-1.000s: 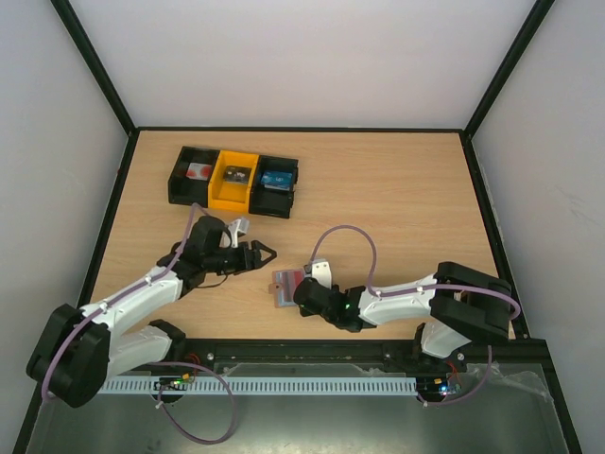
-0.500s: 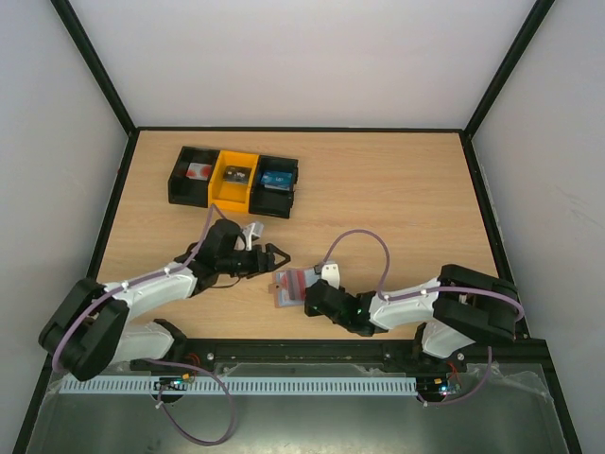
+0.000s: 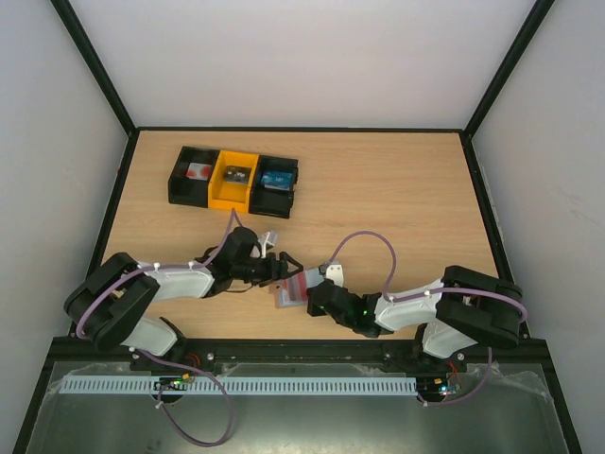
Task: Take the credit cards out of the card holder
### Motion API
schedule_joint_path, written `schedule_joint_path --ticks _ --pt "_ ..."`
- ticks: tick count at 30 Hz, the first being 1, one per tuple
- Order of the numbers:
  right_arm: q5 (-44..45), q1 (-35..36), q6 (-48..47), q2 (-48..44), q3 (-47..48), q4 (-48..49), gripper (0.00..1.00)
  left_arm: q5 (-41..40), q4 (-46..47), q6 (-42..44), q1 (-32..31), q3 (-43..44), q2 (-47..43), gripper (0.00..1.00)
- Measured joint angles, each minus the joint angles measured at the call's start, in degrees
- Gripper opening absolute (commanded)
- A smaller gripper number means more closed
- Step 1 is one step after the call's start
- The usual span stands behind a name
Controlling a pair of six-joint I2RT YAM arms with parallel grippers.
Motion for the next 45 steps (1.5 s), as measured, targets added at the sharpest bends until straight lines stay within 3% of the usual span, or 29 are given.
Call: schedule_joint_path --ticks 5,13,20,37,45 --pt "-0.11 -0.07 0.00 0.00 -0.13 0.31 0.03 -0.07 0.87 -0.76 -0.92 0.00 0.79 0.80" --pt "-0.48 -0.09 -0.07 -1.70 -0.26 -0.63 0.22 -0.11 1.64 -2.12 -2.19 0.04 0.55 0.80" --pt "0.31 -0.09 -0.22 -7.74 -0.61 -4.90 0.28 -0.17 2.56 -3.72 -4.13 1.42 0.46 0.79" --pt "5.33 -0.09 0.90 -30.49 -4.94 -17.33 0.30 -0.20 6.62 -5.73 -8.79 6.51 5.77 0.77" --pt "5.27 -0.09 0.90 -32.22 -4.94 -17.79 0.30 -2.08 6.16 -5.33 -8.85 6.49 5.84 0.68"
